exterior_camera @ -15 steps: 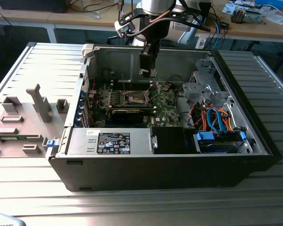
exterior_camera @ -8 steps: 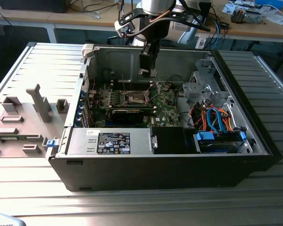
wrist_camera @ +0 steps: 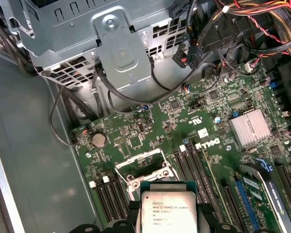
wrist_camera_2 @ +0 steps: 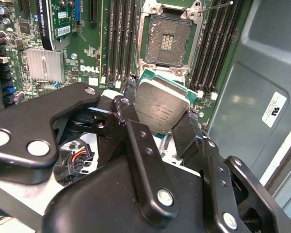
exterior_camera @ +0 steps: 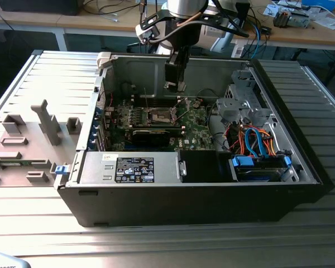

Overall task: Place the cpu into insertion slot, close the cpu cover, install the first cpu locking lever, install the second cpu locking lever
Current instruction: 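Place the cpu into insertion slot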

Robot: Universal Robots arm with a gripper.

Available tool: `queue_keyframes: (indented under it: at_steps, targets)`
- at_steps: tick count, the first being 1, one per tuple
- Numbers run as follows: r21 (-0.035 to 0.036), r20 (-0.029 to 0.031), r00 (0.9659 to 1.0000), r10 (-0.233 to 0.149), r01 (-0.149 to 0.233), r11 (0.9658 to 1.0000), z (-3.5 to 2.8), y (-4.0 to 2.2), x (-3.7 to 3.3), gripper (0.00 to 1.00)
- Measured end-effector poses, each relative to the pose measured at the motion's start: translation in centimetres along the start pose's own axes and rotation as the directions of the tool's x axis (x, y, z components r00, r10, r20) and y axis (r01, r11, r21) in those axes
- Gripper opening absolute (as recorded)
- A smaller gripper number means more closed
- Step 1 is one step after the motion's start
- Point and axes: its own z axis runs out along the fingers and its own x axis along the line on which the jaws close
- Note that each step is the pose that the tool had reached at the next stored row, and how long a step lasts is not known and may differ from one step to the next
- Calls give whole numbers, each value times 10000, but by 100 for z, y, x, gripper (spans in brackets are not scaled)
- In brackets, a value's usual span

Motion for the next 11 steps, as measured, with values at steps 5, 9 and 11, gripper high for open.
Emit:
queue_keyframes:
  at_steps: [5,9,11]
  targets:
    - [2,0,10000,53,-53,10000,0,0,0,54]
    - [3,0,10000,96,-96,10000,0,0,0,54]
    - [3,0,9999,120,-120,9999,0,0,0,54]
